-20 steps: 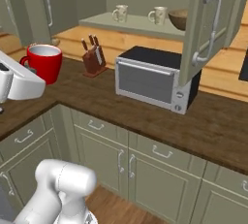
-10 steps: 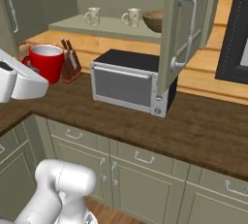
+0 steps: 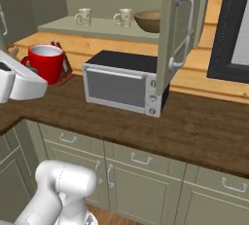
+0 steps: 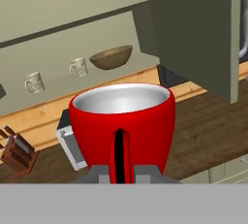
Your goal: Gather all objects into one cabinet and sort the glasses and bowls to opposite sides.
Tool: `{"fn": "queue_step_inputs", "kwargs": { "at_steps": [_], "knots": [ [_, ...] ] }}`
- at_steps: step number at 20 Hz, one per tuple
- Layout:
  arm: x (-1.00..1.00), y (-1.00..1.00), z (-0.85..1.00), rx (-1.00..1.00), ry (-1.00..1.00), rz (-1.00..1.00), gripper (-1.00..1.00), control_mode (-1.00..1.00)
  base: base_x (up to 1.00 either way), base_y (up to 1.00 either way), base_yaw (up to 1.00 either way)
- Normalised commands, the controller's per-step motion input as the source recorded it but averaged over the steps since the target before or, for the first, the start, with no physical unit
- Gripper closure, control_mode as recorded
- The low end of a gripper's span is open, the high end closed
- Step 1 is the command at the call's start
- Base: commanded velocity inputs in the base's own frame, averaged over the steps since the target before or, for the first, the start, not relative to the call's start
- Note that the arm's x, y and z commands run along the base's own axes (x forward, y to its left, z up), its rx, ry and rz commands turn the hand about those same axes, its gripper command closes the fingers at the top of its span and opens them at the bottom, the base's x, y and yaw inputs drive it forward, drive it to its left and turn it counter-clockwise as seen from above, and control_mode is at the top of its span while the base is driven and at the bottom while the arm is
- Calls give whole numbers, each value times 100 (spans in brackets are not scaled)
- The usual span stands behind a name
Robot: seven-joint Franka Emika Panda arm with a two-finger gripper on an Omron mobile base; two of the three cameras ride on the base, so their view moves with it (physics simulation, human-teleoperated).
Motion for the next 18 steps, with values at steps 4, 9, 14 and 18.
{"fn": "queue_step_inputs", "kwargs": {
  "at_steps": [4,9,14,18],
  "knots": [
    [0,0,0,0,0,0,100,100,12,20,-8],
    [0,0,0,0,0,0,100,100,40,13,0],
    [0,0,0,0,0,0,100,100,36,4,0],
    [0,0,0,0,0,0,100,100,42,0,0]
  ]
}}
